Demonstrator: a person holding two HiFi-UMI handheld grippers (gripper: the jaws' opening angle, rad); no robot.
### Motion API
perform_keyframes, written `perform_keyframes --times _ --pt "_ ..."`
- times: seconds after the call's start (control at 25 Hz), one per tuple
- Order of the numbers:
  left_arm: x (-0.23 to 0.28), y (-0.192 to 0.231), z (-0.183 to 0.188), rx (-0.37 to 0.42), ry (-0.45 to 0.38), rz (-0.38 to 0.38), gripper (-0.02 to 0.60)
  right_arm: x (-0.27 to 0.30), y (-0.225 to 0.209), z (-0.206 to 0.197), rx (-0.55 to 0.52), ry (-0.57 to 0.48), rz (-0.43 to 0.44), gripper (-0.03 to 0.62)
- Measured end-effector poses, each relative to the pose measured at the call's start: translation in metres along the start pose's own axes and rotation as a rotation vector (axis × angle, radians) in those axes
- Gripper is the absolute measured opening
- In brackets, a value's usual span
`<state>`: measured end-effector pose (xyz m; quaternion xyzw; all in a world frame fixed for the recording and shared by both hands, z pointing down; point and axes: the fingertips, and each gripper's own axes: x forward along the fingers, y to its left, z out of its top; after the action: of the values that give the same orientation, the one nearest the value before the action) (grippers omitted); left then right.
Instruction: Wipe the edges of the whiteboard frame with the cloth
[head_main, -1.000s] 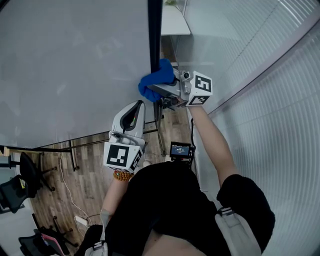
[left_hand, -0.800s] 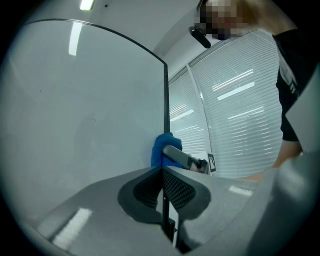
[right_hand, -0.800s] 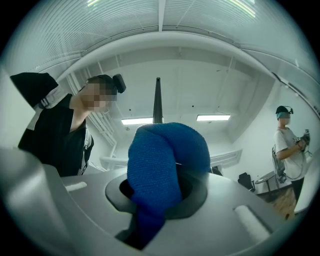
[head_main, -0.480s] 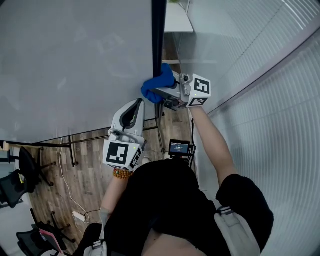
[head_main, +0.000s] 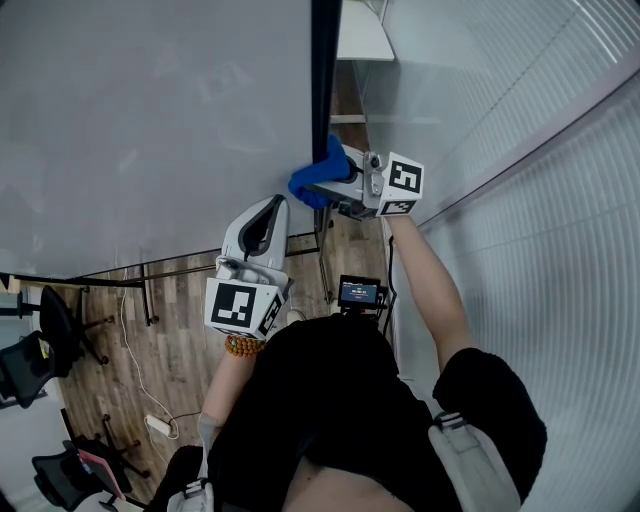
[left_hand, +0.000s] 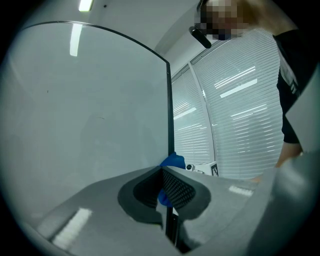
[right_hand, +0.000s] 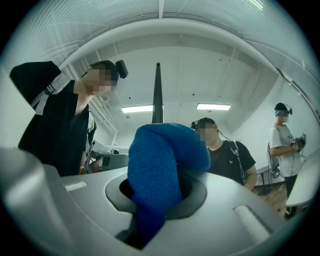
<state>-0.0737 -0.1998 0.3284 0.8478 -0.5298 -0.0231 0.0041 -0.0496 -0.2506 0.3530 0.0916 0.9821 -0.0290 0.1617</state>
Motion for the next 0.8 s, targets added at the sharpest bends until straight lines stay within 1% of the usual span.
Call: perform_keyframes --times 0.08,0.24,0.48,0.68,0.8 --pt "-0.006 -0.005 0.002 -0.002 0.001 -0.004 0.002 0.0 0.008 -0.007 -0.022 0.029 -0.015 0.098" --pt "-0.017 -0.008 0.004 -0.007 -0.006 -0.002 0.002 -0.004 0.017 -0.031 -0.081 0.149 -0.06 0.109" --pt "-0.017 -0.002 -0.001 -0.015 -0.001 0.009 0.002 -0.011 0.012 -0.041 -0.112 0.157 -0.117 0.121" --pt "-0.023 -0.001 -0.007 -0.021 0.004 0.017 0.002 -0.022 0.012 -0.068 -0.162 0.248 -0.153 0.132" --pt "-0.023 -0.001 -0.007 -0.023 0.011 0.017 0.002 -0.025 0.011 -0.075 -0.2 0.286 -0.176 0.139"
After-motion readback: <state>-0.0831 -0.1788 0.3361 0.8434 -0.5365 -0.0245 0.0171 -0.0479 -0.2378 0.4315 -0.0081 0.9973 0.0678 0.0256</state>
